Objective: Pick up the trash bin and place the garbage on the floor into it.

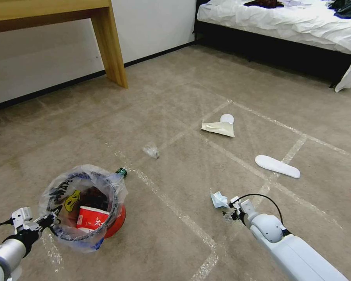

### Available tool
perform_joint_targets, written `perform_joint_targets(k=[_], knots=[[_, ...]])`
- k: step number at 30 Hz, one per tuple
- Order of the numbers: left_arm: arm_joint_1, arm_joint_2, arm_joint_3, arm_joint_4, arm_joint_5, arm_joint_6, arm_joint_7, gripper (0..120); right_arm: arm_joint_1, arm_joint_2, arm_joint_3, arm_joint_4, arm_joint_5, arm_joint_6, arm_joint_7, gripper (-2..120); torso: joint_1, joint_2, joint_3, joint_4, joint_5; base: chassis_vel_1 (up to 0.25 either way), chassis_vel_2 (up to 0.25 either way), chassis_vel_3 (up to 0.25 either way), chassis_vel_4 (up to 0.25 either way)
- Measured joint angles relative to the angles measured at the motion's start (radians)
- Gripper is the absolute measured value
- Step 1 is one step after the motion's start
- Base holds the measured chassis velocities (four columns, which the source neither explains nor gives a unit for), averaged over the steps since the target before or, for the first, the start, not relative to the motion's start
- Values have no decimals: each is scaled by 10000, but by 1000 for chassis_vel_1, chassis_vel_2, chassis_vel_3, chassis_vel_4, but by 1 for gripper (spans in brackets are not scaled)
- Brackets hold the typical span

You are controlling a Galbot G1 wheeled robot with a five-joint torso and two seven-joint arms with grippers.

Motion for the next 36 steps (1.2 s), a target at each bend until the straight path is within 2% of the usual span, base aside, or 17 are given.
perform_joint_targets(k=[2,21,26,28,29,31,33,34,35,36], knots=[[-1,-78,22,-6,68,4,-2,1,281,135,-238,-420,-68,346,-155,100,0,0,0,1,0,0,0,0,0],[147,-231,-137,-162,82,13,-2,1,1640,1257,-1096,-2469,-268,1018,29,99,0,0,-1,0,0,0,0,0,0],[155,-222,-151,-157,72,5,7,1,1658,1359,-1072,-2713,-355,1102,71,86,0,0,-1,-1,1,0,0,0,0],[140,-199,-134,-131,69,4,8,1,1639,1400,-985,-2913,-452,1202,92,73,0,0,-2,-1,1,0,0,0,0],[140,-199,-134,-131,69,4,8,1,1639,1400,-985,-2913,-452,1202,92,73,0,0,-2,-1,1,0,0,0,0],[115,-190,-98,-90,69,2,9,1,1567,1401,-887,-2980,-489,1253,99,62,0,0,-1,-1,2,0,0,0,0],[108,-188,-78,-75,69,2,9,1,1536,1397,-848,-2997,-505,1271,101,59,0,0,-1,-1,1,0,0,0,0],[99,-193,-41,-58,76,0,11,1,1490,1395,-802,-3059,-532,1325,102,51,0,0,-1,1,1,0,0,0,0],[99,-193,-41,-58,76,0,11,1,1490,1395,-802,-3059,-532,1325,102,51,0,0,-1,1,1,0,0,0,0],[88,-207,-4,-45,91,-2,14,1,1449,1406,-781,-3108,-564,1409,98,44,0,0,-1,2,3,0,0,0,0]])
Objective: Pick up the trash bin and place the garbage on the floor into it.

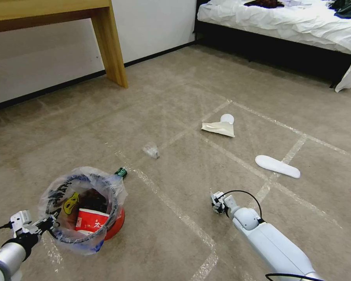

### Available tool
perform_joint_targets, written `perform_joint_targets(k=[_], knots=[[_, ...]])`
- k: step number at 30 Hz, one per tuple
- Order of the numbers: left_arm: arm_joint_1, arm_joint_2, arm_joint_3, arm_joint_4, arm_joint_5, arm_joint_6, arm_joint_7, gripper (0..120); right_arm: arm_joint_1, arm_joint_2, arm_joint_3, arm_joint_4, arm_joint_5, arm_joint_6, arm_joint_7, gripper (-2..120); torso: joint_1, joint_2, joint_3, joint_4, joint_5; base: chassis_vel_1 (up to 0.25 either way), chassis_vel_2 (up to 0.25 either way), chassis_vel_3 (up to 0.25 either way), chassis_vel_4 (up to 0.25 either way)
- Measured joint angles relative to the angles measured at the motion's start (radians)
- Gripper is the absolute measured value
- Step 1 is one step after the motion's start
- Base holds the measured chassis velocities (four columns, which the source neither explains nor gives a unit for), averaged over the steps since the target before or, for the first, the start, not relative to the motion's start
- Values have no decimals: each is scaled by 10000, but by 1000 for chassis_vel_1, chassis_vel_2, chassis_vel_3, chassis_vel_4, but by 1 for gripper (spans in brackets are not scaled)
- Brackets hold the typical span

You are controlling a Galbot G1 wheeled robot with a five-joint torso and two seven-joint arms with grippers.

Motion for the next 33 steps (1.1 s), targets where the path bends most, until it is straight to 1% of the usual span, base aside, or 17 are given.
perform_joint_targets(k=[2,3,4,5,7,8,10,12,19,21,22,25,26,29,30,32,33], knots=[[-16,-2,25,17,13,-5,4,1,-68,3,31,-7,-23,82,-2,36,0,0,0,4,1,0,0,0,0],[-16,-2,25,17,13,-5,4,1,-68,3,31,-7,-23,82,-2,36,0,0,0,4,1,0,0,0,0],[-26,14,29,30,17,-7,4,1,-123,-16,75,18,-23,103,14,29,0,0,0,4,1,0,0,0,0],[-26,14,29,30,17,-7,4,1,-123,-16,75,18,-23,103,14,29,0,0,0,4,1,0,0,0,0],[-39,49,30,41,16,-13,5,1,-216,-116,133,142,0,97,68,17,0,0,0,-7,-3,0,0,0,0],[-39,49,30,41,16,-13,5,1,-216,-116,133,142,0,97,68,17,0,0,0,-7,-3,0,0,0,0],[-54,63,34,58,15,-16,8,1,-322,-215,151,294,93,91,144,6,0,0,0,-8,-3,0,0,0,0],[-60,72,43,62,15,-17,8,1,-370,-257,159,372,171,91,194,1,0,0,0,-5,-3,0,0,0,0],[-102,163,97,23,-44,-16,7,1,-615,-552,409,1176,820,253,385,0,0,0,1,-5,-1,0,0,0,0],[-143,233,146,-17,-130,2,-8,1,-653,-712,576,1979,1587,497,502,0,0,0,1,-4,-2,0,0,0,0],[-143,233,146,-17,-130,2,-8,1,-653,-712,576,1979,1587,497,502,0,0,0,1,-4,-2,0,0,0,0],[-262,497,255,-62,-322,48,-89,1,-454,-1089,602,3559,2976,712,790,0,0,0,1,0,-4,0,0,0,0],[-262,497,255,-62,-322,48,-89,1,-454,-1089,602,3559,2976,712,790,0,0,0,1,0,-4,0,0,0,0],[-437,987,366,-97,-662,134,-216,1,-60,-1370,425,4988,3848,837,995,0,0,-1,1,-4,-1,0,0,0,0],[-437,987,366,-97,-662,134,-216,1,-60,-1370,425,4988,3848,837,995,0,0,-1,1,-4,-1,0,0,0,0],[-507,1597,491,-94,-950,214,-331,1,485,-1521,96,6364,4744,1032,1116,0,0,0,1,-3,-4,0,0,0,0],[-507,1597,491,-94,-950,214,-331,1,485,-1521,96,6364,4744,1032,1116,0,0,0,1,-3,-4,0,0,0,0]])
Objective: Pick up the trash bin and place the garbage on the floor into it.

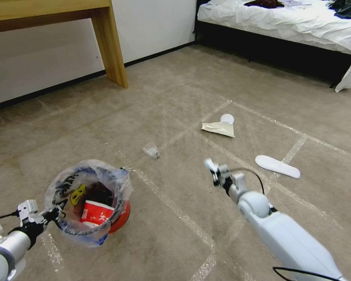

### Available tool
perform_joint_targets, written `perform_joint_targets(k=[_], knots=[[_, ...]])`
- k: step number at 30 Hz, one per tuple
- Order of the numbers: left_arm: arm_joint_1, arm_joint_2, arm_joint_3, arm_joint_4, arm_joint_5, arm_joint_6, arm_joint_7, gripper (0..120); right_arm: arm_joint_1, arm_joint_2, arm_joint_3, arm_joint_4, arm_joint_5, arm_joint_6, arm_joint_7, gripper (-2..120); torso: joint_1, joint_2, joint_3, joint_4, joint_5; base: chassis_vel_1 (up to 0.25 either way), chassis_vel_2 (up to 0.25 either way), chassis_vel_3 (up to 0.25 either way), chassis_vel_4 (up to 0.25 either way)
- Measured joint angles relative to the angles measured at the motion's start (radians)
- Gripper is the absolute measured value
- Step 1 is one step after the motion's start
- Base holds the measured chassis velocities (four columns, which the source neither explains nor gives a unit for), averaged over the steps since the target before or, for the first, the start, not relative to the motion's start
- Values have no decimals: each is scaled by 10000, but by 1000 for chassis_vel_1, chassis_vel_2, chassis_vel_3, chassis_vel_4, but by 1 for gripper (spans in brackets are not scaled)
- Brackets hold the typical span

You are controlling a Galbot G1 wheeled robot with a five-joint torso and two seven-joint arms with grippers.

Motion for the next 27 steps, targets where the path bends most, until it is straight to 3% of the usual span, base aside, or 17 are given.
perform_joint_targets(k=[2,5,18,26,27], knots=[[-16,343,55,44,-182,39,-51,1,535,-7,-371,994,754,102,152,0,0,1,-1,3,-2,0,0,0,0],[-19,515,99,85,-282,39,-69,1,911,18,-718,1600,1348,100,337,0,0,1,0,4,2,0,0,0,0],[-132,656,221,121,-365,54,-69,1,3266,76,-3317,3484,4097,-965,1955,0,0,0,0,0,1,0,0,0,0],[-31,692,75,35,-437,58,-61,1,5391,1094,-4966,3967,6564,-2056,3651,0,0,1,0,9,0,0,0,0,0],[-23,669,37,28,-437,58,-61,1,5642,1347,-5209,3979,7016,-2346,4120,0,0,0,0,-4,-1,0,0,0,0]])
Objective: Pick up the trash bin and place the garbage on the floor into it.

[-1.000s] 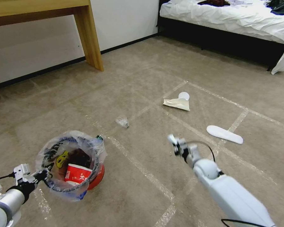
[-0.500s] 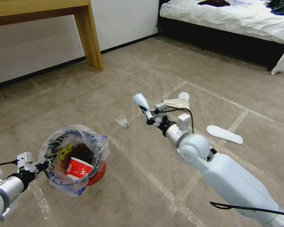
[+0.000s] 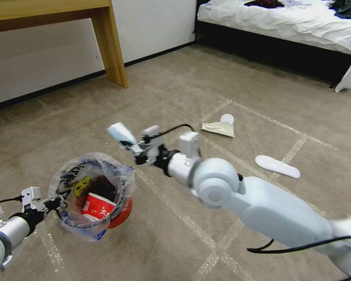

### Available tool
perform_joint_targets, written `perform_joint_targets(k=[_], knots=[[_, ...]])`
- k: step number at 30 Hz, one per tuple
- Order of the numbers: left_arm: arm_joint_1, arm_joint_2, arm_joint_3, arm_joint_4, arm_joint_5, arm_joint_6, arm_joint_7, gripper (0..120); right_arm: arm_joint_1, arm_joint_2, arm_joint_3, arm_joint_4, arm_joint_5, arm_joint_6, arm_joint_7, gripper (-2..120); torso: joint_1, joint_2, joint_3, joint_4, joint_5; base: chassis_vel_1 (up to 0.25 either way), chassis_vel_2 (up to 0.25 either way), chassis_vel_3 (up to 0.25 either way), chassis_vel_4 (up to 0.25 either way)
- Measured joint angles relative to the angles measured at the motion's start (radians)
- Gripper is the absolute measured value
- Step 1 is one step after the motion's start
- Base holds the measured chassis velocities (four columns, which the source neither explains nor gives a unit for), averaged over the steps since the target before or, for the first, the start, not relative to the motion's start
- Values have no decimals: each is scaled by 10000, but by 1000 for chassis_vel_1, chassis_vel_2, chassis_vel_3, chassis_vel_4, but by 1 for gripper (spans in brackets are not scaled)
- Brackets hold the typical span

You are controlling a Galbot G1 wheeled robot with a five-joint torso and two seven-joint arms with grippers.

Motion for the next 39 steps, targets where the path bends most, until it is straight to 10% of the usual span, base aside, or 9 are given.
perform_joint_targets(k=[17,39], knots=[[27,-105,-199,-176,-61,0,5,1,1196,1982,-2154,-1360,963,-1257,1272,0,0,0,0,6,1,0,0,0,0],[21,-136,-297,-287,-208,-8,34,1,1191,2204,-2923,-2495,303,-1561,1146,0,0,0,-1,5,3,0,0,0,0]])
